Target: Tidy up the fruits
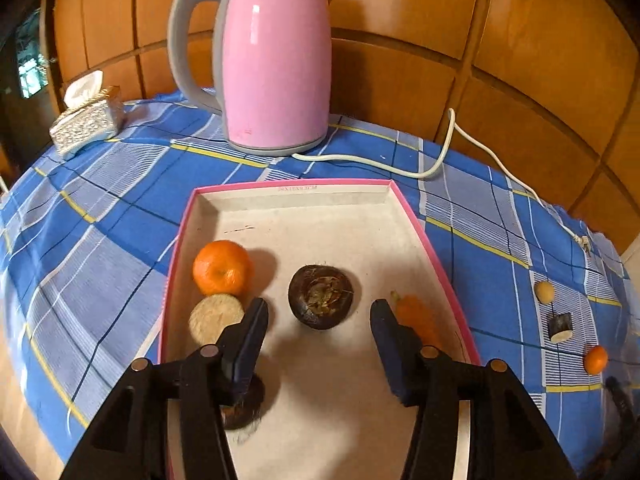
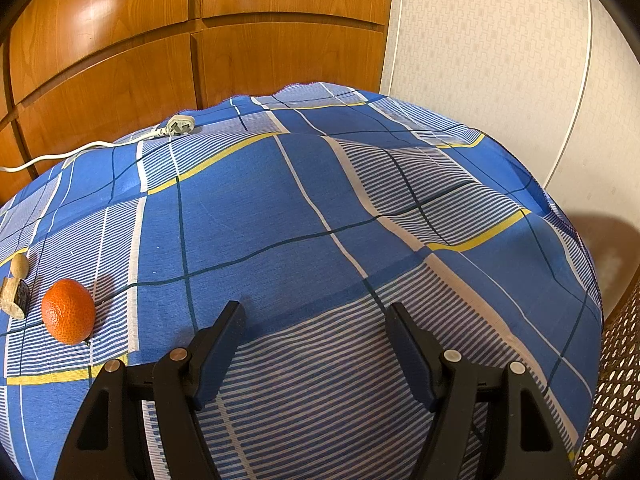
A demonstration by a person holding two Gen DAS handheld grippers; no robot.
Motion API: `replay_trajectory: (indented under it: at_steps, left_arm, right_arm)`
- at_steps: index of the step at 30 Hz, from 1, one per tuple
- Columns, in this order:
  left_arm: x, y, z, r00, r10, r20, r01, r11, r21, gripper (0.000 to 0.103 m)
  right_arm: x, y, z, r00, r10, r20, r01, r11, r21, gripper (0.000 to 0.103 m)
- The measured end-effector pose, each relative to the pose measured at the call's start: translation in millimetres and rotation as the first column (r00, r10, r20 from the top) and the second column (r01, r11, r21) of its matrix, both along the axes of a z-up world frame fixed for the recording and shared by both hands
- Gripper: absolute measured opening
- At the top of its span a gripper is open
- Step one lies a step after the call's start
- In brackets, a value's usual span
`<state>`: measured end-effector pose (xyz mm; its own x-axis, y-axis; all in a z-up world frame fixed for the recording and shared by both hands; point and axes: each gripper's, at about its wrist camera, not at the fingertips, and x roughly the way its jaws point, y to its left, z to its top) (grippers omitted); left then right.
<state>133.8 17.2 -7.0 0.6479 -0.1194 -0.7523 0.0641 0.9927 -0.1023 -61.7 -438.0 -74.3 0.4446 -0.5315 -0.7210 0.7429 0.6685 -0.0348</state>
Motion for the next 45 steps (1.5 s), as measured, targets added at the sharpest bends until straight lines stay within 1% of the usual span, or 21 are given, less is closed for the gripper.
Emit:
replay_trajectory:
  at_steps: [2,6,13,15,26,29,34,40,42,44,45]
  left_arm:
    - [-9.1,-0.6,3.0,1.0,0.005,0.017,-0.005,1.0,-0.004,0.058]
    - [-26.6,-4.7,8.8,0.999,-0.003,0.046,0.003,1.0,-0.001,0.06]
    - [-48.9,-6.4,14.3,0.997,-0.006,0.076,0.006,1.0,0.003,0.065]
    - [-53.6,-5.5,14.5,0.997,-0.005,0.077,0.005,1.0,-0.003,0.067]
    - [-68.7,0.3,7.2,0.998,0.006,0.061,-0.005,1.0,-0.004,0.068]
    - [-71.9,3.4,6.1,0.998,0.015,0.057,-0.013,1.0,-0.021,0.068]
    - [-77.1,7.5,5.0,0.998,0.027,0.058,-0.025,0.999,-0.027,0.069]
    - [-86.8,14.8,3.5,0.997,0.05,0.066,-0.048,0.998,-0.034,0.073]
    - [-91.7,19.2,3.2,0.995,0.067,0.075,-0.065,0.997,-0.031,0.077]
    - [-98.1,27.1,3.0,0.992,0.097,0.087,-0.094,0.995,-0.039,0.084]
    - [-102.1,32.5,2.7,0.989,0.114,0.094,-0.11,0.993,-0.044,0.085]
  right_arm:
    - [-0.1,-0.1,0.1,1.0,0.0,0.0,0.0,1.0,0.0,0.074]
    - [-0.2,-0.4,0.3,1.0,0.0,0.0,0.0,1.0,0.0,0.074]
    - [-0.6,-0.7,0.3,1.0,0.0,0.0,0.0,1.0,0.0,0.074]
    - [-0.7,-0.4,0.3,1.0,-0.001,0.0,0.001,1.0,0.0,0.074]
    - [-0.7,0.1,0.1,1.0,-0.002,0.0,0.002,1.0,-0.002,0.074]
    - [-0.6,0.2,-0.1,1.0,-0.002,0.0,0.002,1.0,-0.002,0.074]
    - [0.0,0.6,-0.4,1.0,-0.002,0.0,0.002,1.0,-0.002,0.074]
    - [0.4,1.1,-0.7,1.0,-0.003,0.0,0.003,1.0,-0.003,0.074]
    - [0.4,1.1,-0.7,1.0,-0.003,0.0,0.003,1.0,-0.003,0.074]
    - [0.4,1.1,-0.7,1.0,-0.003,0.0,0.003,1.0,-0.003,0.074]
    - [0.4,1.1,-0.7,1.0,-0.003,0.0,0.003,1.0,-0.003,0.074]
